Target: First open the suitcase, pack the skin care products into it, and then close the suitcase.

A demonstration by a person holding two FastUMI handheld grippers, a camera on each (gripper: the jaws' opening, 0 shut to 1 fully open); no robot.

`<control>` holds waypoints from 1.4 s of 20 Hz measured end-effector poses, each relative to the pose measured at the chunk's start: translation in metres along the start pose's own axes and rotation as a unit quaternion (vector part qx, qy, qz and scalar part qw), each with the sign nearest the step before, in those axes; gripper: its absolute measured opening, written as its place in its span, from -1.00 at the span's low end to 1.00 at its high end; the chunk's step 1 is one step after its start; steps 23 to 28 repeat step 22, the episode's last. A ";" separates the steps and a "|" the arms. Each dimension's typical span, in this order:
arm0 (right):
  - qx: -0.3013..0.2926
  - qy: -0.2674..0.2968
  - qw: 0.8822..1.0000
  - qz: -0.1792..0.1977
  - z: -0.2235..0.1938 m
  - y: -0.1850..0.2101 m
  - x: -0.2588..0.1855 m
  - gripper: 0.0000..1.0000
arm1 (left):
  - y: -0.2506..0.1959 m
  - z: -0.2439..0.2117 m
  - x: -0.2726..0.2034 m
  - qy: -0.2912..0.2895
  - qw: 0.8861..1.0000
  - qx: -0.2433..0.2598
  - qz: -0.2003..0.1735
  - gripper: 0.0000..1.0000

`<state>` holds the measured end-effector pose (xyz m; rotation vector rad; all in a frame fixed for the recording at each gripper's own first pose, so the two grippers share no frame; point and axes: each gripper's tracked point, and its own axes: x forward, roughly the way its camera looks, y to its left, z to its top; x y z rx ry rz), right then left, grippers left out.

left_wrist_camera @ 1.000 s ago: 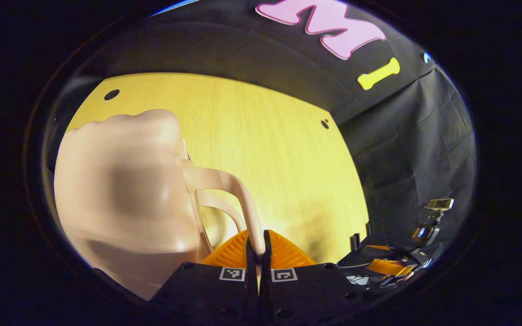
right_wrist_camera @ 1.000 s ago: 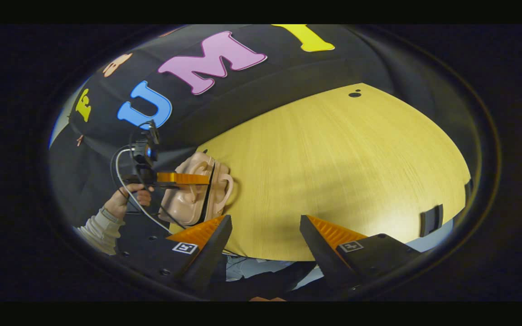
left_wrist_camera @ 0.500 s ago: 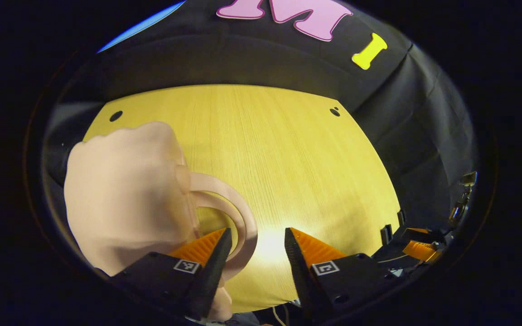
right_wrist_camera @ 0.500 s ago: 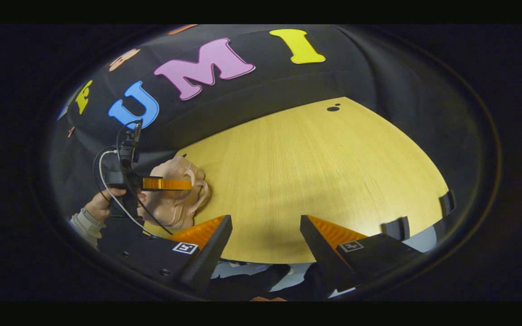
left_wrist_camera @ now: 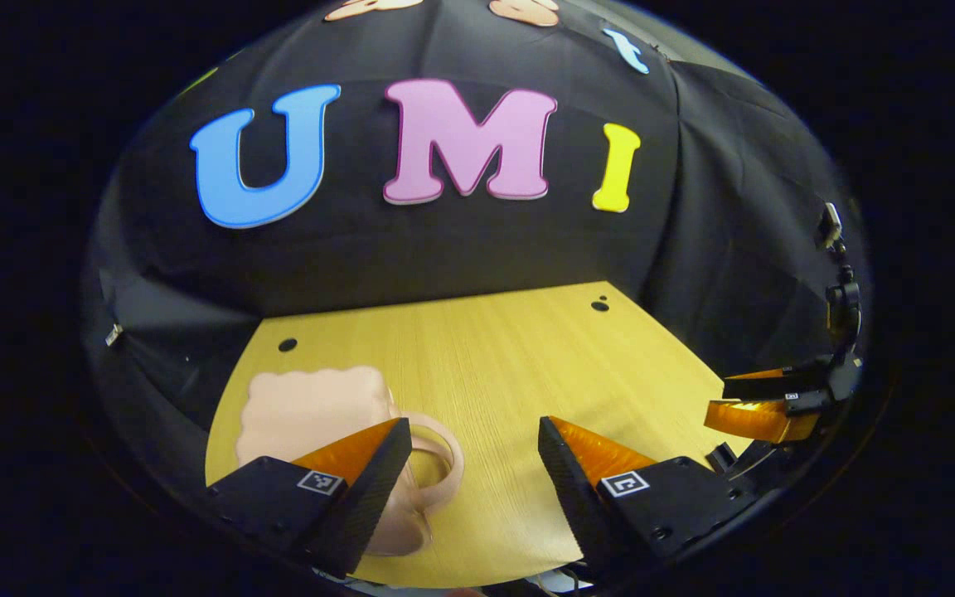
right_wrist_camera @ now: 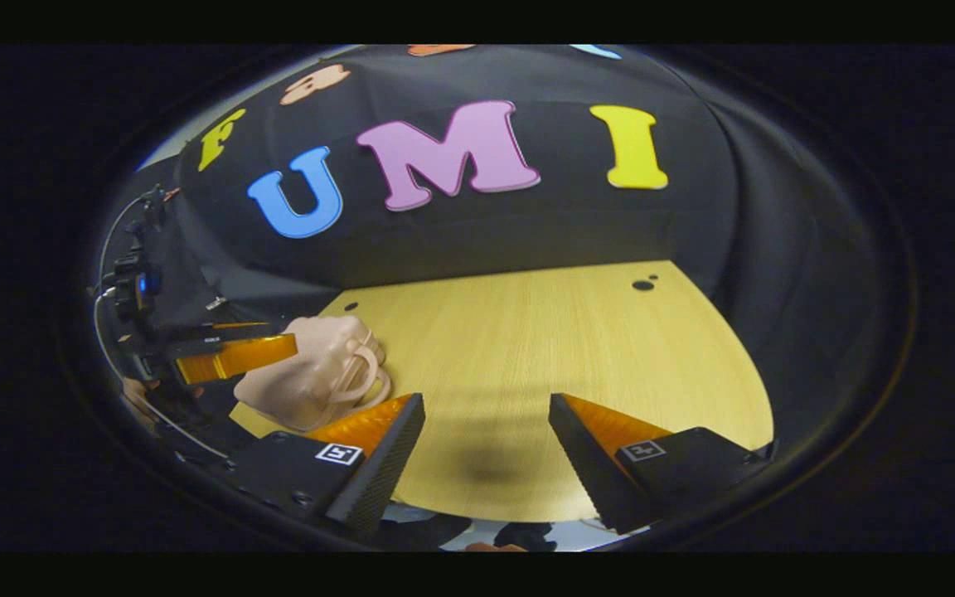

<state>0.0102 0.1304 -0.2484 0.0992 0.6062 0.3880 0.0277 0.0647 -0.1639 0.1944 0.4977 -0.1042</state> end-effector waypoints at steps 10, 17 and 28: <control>-0.060 -0.320 0.942 -0.076 0.184 0.007 -0.080 0.95 | 0.023 0.141 -0.106 -0.256 0.960 -0.010 0.113 0.92; -0.040 -0.333 0.939 -0.077 0.191 0.003 -0.081 0.94 | 0.032 0.142 -0.108 -0.254 0.955 -0.031 0.148 0.92; -0.071 -0.337 0.935 -0.079 0.191 0.009 -0.082 0.94 | 0.039 0.137 -0.104 -0.242 0.956 -0.063 0.156 0.92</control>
